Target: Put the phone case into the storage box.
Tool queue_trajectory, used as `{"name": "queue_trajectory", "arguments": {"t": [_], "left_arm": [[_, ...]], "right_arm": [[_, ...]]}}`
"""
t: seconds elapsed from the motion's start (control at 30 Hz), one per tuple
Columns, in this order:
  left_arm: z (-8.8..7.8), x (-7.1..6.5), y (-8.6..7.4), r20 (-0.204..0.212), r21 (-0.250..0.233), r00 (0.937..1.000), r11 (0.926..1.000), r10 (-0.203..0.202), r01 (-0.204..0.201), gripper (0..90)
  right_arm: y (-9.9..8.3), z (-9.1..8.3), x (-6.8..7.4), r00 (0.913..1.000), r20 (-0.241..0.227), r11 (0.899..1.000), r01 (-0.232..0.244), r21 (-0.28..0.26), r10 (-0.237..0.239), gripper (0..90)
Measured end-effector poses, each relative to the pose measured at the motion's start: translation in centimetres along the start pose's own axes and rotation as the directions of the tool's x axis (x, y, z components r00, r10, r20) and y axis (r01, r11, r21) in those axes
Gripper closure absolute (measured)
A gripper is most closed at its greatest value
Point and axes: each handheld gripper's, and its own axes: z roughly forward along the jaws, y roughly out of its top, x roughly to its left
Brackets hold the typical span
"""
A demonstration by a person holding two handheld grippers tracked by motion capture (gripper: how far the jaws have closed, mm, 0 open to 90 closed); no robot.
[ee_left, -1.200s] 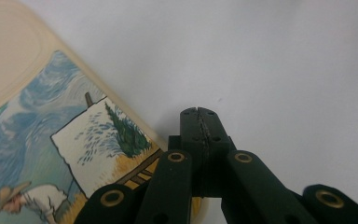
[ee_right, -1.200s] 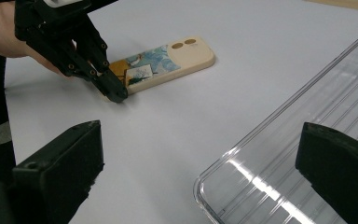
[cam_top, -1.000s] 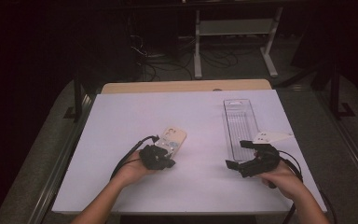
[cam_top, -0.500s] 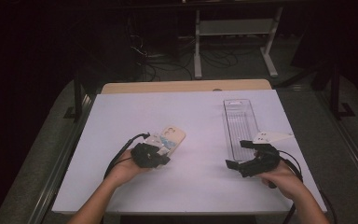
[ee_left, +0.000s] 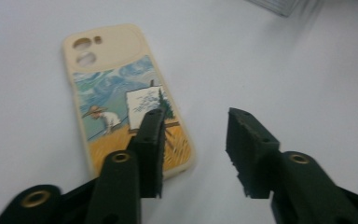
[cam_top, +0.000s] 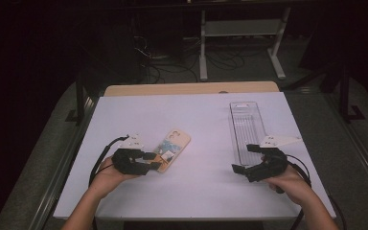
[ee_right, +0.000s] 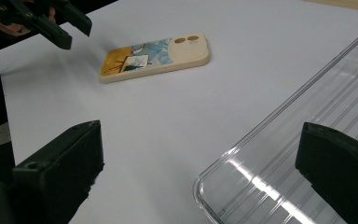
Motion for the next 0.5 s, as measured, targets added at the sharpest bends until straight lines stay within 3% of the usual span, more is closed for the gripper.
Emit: {"name": "queue_trajectory", "arguments": {"t": [0.13,0.27,0.5], "left_arm": [[-1.1,0.1,-1.2,-0.044,-0.036,0.9987,0.9990,-0.026,0.025,40.3],[-1.4,0.3,-2.2,-0.046,-0.062,0.9986,0.9978,-0.026,0.023,29.4],[-1.5,0.7,-2.5,-0.064,-0.106,0.9977,0.9942,-0.024,0.017,3.3]], "right_arm": [[0.0,0.0,0.0,1.0000,0.002,1.000,0.004,-0.003,-0.004,0.4],[0.0,0.0,0.0,1.0000,0.001,1.000,0.004,-0.001,-0.004,0.4],[0.0,0.0,0.0,1.0000,-0.001,1.000,0.005,0.000,-0.005,0.5]]}}
